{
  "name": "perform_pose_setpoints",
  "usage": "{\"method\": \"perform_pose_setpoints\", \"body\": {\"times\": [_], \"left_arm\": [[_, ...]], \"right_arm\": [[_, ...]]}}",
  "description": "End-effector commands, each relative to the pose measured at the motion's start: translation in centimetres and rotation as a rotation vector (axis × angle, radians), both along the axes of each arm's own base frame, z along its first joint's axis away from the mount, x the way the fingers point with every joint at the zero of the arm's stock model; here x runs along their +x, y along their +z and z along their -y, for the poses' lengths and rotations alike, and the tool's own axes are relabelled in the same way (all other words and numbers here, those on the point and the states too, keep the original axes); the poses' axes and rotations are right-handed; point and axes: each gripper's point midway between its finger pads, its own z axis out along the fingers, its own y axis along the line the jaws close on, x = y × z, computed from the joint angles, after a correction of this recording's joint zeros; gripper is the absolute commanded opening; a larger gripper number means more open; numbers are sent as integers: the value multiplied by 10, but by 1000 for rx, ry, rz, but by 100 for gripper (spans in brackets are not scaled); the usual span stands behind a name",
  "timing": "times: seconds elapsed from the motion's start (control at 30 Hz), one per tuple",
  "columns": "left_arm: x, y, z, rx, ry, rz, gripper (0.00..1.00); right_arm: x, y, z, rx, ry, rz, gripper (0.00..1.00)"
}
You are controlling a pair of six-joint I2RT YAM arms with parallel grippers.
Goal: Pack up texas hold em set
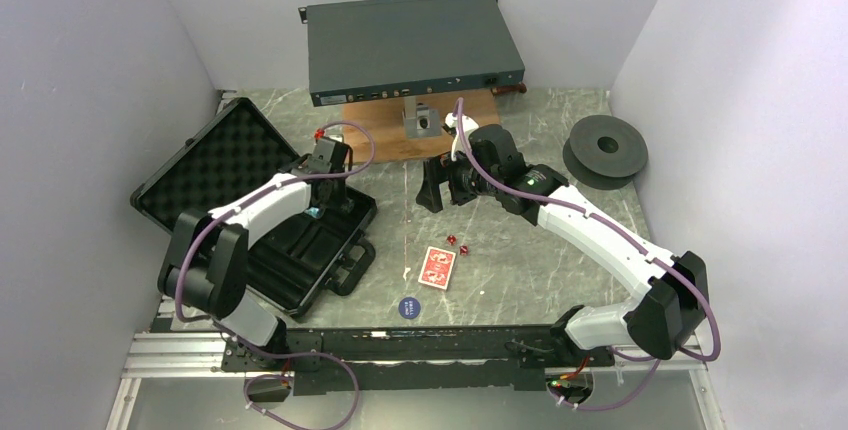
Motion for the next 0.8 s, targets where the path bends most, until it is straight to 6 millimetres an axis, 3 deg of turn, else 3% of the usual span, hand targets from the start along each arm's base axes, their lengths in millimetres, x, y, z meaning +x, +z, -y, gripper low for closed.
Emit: {"method": "perform_pose_setpoints", "body": {"times": [0.0, 0.3, 0.53, 0.67, 0.77], "left_arm": [[8, 3, -3, -12, -33, -15, 5], [-2, -5, -38, 80, 32, -88, 3], [10, -3, -56, 102, 89, -98, 3], [19, 7, -57, 86, 93, -72, 4], [20, 20, -46, 33, 60, -43, 11]], "right_arm": [[4, 9, -1, 20, 8, 38, 94], [5, 4, -3, 14, 12, 28, 94], [6, 3, -3, 6, 10, 23, 94], [5, 2, -2, 1, 9, 20, 94], [6, 1, -3, -2, 8, 15, 94]]}}
